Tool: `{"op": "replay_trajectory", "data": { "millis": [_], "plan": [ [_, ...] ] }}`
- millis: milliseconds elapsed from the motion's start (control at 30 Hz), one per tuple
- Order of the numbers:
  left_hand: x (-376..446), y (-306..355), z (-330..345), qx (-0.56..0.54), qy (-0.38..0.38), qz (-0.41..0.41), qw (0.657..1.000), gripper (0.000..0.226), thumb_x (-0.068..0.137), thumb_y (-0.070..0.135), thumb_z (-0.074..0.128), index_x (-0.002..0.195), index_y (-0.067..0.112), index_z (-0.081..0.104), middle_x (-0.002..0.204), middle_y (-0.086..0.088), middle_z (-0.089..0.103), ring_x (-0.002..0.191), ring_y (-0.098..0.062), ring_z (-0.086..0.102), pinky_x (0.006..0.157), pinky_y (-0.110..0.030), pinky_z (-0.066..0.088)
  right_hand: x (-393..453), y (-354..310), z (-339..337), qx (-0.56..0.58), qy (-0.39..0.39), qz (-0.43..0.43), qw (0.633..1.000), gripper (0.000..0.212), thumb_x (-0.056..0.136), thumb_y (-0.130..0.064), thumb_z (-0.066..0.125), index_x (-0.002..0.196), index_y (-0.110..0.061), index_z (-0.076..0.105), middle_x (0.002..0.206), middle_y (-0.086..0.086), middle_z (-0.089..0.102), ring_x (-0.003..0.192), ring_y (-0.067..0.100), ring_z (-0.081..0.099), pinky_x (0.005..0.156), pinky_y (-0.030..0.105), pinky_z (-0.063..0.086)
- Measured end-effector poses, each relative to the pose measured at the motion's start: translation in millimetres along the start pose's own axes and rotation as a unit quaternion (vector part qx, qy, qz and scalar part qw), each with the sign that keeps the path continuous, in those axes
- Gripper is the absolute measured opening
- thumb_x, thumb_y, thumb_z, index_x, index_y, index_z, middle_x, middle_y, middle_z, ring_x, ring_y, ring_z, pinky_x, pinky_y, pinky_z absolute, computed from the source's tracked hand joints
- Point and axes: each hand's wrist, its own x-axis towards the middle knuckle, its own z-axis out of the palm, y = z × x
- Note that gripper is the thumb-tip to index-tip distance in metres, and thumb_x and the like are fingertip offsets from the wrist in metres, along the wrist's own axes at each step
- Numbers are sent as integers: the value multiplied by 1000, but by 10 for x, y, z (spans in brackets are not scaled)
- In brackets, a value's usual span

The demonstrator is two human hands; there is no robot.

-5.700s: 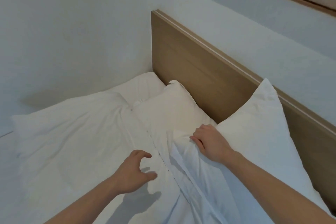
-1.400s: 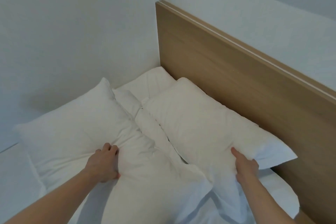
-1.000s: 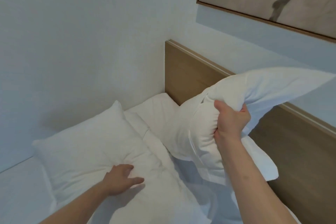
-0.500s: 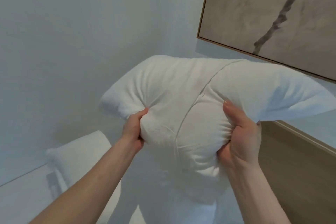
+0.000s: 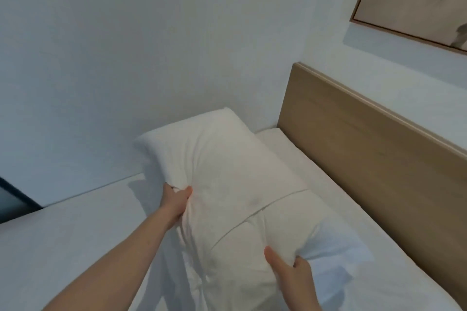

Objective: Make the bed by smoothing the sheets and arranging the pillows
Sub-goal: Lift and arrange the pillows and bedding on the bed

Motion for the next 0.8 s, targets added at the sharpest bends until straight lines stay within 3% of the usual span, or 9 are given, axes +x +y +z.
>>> {"op": "replay_trajectory", "data": {
  "millis": [33,67,133,200,300,400,567,667,800],
  "plan": [
    [49,-86,-71,21,-5,7,1000,65,88,16,75,144,9,43,143,-11,56,125,-27,57,110,-40,44,-54,56,-53,-65,-46,6,997,83,23,-76,89,64,-6,71,65,5,74,61,11,69,62,22,51],
    [63,-108,-137,34,-11,10,999,74,85,20,77,149,11,41,146,-10,54,130,-27,55,113,-42,42,-109,55,-131,-142,-104,6,984,84,30,-89,77,54,-9,65,57,8,69,54,12,65,60,21,47],
    [110,-147,-258,51,-17,5,999,90,73,40,83,148,13,42,146,-8,55,129,-27,56,113,-44,43,-150,-110,-286,-277,-189,2,942,73,67,-84,63,48,-14,60,60,15,69,54,11,63,61,18,46],
    [98,-160,-344,66,-15,-16,998,98,64,56,85,143,14,46,139,-7,60,122,-26,61,109,-45,47,-139,-434,-428,-300,-213,-22,930,61,81,-69,61,51,-16,61,65,13,72,58,14,66,63,19,49],
    [14,-171,-384,62,-9,-31,998,90,68,58,87,136,14,48,128,-5,62,110,-23,65,98,-39,52,79,-868,-589,-233,-122,-143,954,50,80,-56,68,56,-12,60,64,10,69,60,17,65,66,33,51],
    [-86,-226,-362,50,-3,-60,997,91,67,60,87,135,17,44,130,-7,59,108,-23,65,92,-37,52,560,-1134,-629,-211,46,-261,941,21,87,-42,77,88,-22,70,89,-7,73,78,7,68,71,32,50],
    [-207,-359,-355,46,11,-99,994,135,48,78,84,153,14,28,150,-10,43,128,-27,54,108,-39,44,1567,-1270,-438,-312,18,-237,920,78,80,-58,78,145,-27,46,147,-8,49,128,17,53,97,36,45],
    [-244,-428,-345,80,42,-127,988,144,45,85,80,157,16,22,160,-9,27,142,-29,42,117,-45,37,2001,-1313,-279,-342,-21,-209,916,96,75,-69,75,153,-28,37,157,-2,41,139,22,45,112,42,40],
    [-244,-500,-304,124,81,-160,976,150,47,87,78,161,16,12,164,-9,16,148,-31,32,118,-51,32,2370,-1242,-133,-349,-55,-163,921,109,70,-81,70,157,-29,31,162,0,35,144,24,41,114,41,37]
  ]
}}
